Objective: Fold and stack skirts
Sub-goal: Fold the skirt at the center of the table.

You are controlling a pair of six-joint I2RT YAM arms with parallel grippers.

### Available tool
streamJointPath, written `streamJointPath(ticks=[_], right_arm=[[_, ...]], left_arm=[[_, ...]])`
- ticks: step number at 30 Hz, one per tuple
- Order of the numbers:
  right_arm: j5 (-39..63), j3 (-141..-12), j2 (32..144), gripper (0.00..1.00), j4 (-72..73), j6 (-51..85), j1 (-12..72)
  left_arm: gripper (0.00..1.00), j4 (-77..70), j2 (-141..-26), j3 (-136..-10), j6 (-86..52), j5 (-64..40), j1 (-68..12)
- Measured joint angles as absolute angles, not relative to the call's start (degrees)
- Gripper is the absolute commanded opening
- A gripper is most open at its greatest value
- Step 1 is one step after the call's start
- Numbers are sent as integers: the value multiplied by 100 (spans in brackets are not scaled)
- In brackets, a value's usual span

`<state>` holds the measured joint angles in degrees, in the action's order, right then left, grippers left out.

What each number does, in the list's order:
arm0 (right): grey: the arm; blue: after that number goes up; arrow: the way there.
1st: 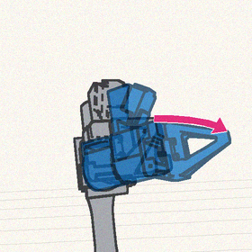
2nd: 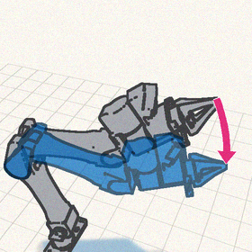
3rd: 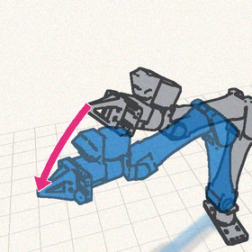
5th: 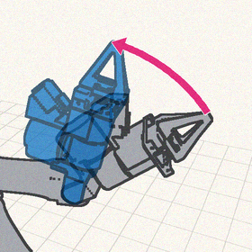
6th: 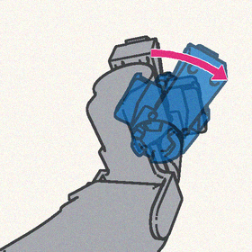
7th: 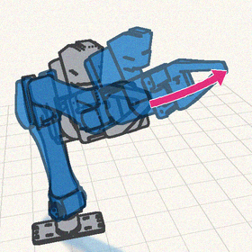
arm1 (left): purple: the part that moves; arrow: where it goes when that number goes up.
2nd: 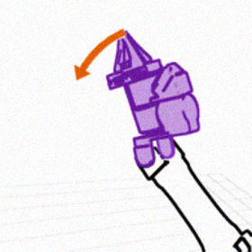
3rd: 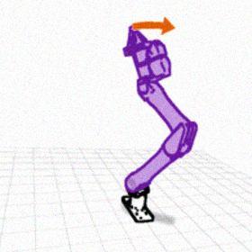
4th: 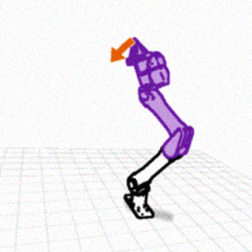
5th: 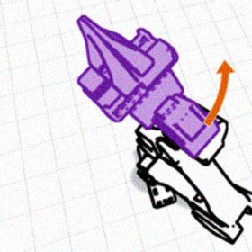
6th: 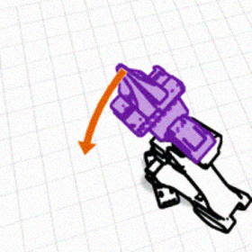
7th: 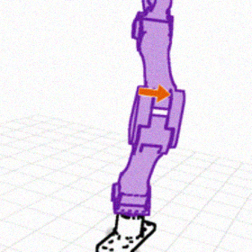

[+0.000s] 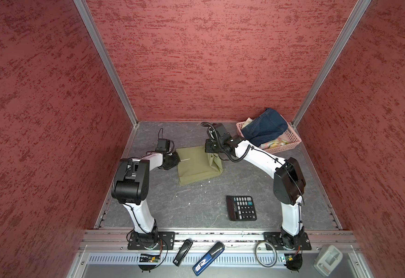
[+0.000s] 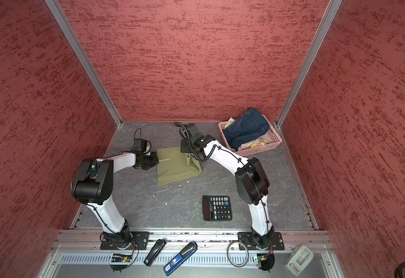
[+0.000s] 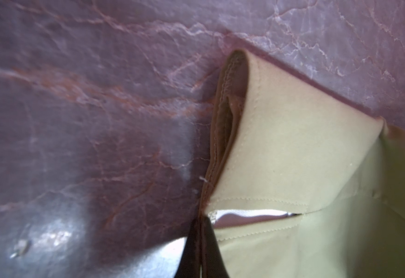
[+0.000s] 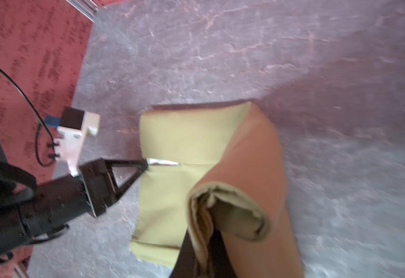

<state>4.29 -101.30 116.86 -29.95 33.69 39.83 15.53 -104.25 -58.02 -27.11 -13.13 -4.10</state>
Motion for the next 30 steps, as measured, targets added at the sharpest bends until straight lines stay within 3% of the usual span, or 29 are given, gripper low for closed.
streamJointPath(ticks=[30], right_arm=[[615,-11789,12895,0,-3417,3741,4718]], left_arm=[[0,1553,-10425,-5802,-2709,-1313,-419]])
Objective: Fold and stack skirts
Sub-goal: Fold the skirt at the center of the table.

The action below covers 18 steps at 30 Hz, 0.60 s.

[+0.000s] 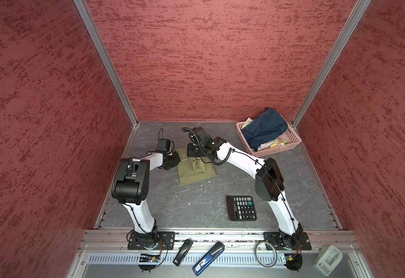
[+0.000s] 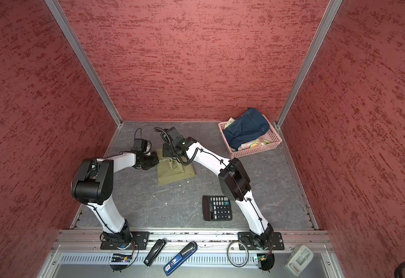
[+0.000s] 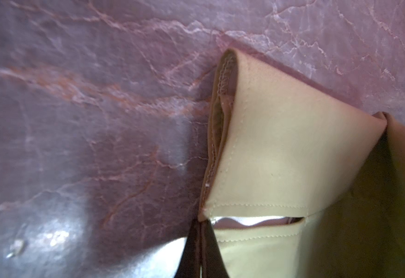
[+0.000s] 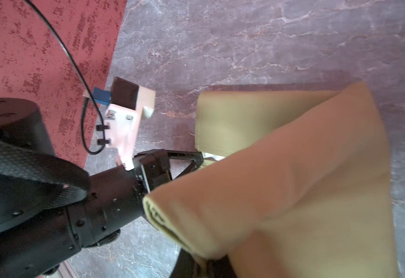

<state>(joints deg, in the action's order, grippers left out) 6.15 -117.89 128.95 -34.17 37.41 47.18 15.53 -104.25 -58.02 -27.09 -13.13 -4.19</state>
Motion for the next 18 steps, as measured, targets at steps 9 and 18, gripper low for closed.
streamJointPath(ticks=[9,18], right_arm=[[617,-12060,13334,0,-3426,3846,4838],[687,-12156,13727,34,-3428,3918,4866]], left_arm=[[0,1553,-10425,-5802,-2709,-1313,-419],[0,1555,-10425,-5802,-2709,-1313,-419]])
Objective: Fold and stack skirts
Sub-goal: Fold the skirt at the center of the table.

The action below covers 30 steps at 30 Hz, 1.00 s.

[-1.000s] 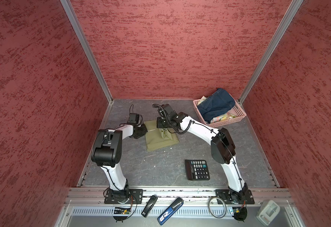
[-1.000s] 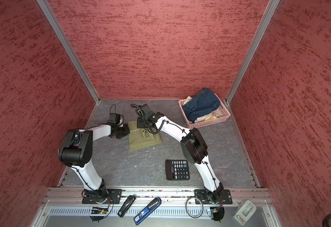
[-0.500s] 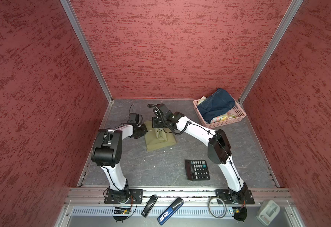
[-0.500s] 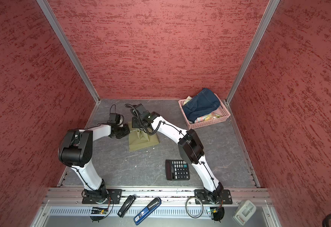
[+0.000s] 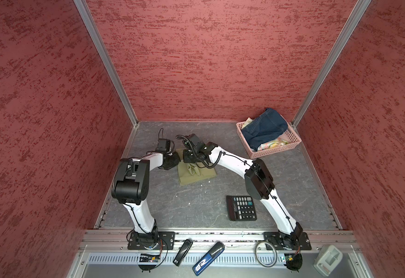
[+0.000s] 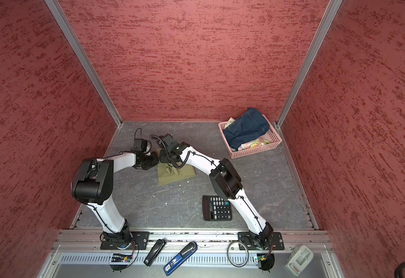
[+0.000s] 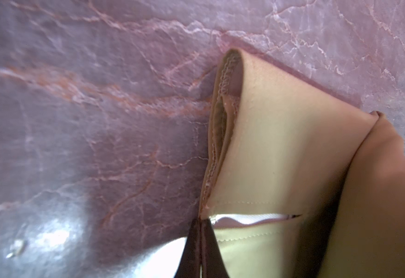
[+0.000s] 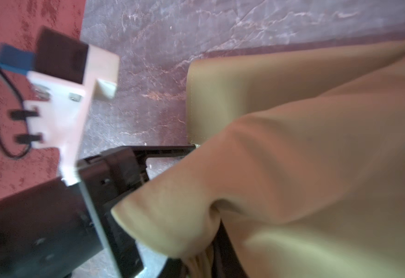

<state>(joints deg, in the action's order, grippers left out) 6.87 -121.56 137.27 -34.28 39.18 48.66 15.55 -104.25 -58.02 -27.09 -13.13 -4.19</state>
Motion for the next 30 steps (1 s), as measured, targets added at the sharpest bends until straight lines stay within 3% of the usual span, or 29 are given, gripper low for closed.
streamJointPath(ticks=[6,19,20,23,27,30], right_arm=[[685,-12156,13668,51,-3420,3900,4866],[508,-10193,11511,61,-2585,3903,4600],[508,-9968,11351,62,-2460,3900,4517],[508,-9286,11010,67,-2161,3885,4228],[539,-8385,10798,70,-1883,3813,3752],[561,-7865,10742,72,-1721,3680,3415]], left_arm=[[0,1553,-10425,-5802,-2711,-1313,-419],[0,1553,-10425,-5802,-2714,-1319,-412],[5,1551,-10418,-5800,-2718,-1332,-392],[44,1553,-10318,-5730,-2773,-1356,-353],[63,1723,-9843,-5647,-2956,-1203,-270],[71,1787,-9323,-5625,-3092,-875,-215]])
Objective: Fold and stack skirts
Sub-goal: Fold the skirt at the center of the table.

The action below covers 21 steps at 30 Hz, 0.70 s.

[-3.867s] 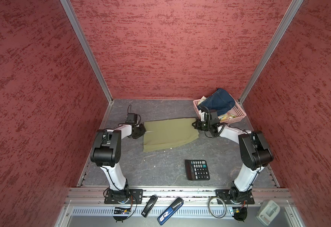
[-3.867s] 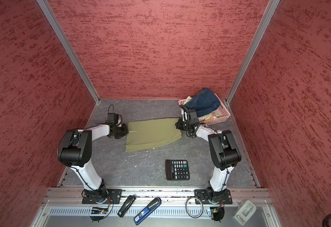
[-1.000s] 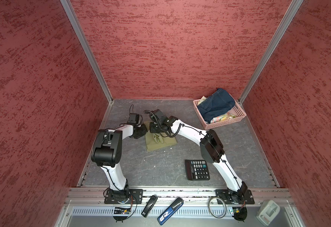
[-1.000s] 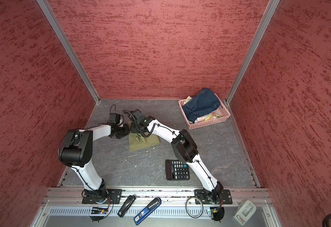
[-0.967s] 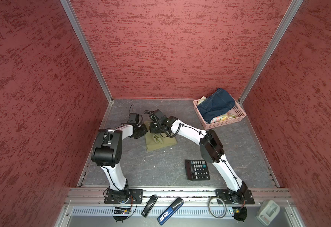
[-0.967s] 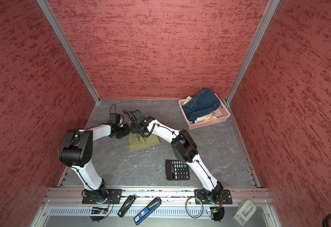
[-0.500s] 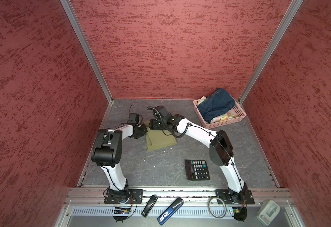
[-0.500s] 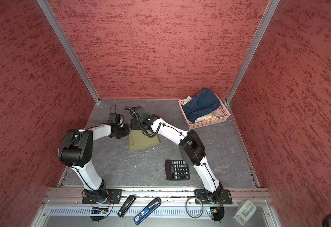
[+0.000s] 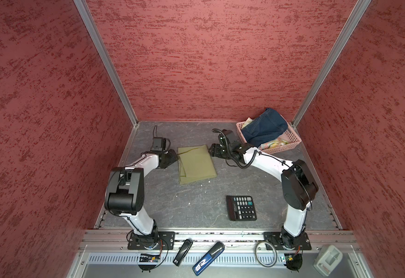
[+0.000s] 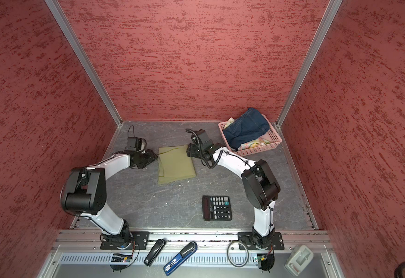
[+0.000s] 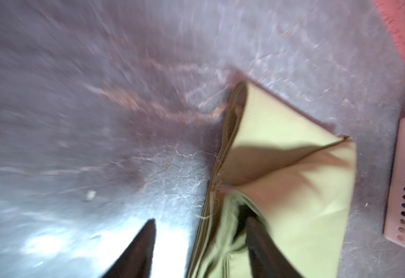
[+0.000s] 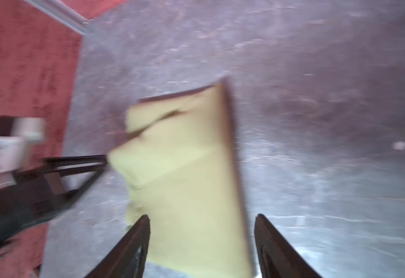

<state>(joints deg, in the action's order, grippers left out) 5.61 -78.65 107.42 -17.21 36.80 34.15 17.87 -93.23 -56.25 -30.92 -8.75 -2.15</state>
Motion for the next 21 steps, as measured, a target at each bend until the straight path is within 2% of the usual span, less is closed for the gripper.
streamJointPath(ticks=[7,21], right_arm=[[770,-7135,10414,79,-1293,3183,3100],[1667,-6807,10547,82,-250,2351,3087]], left_arm=[[76,2056,-9174,-6001,-2950,-585,-287],[78,2121,-9662,-5594,-2563,-1973,-351]])
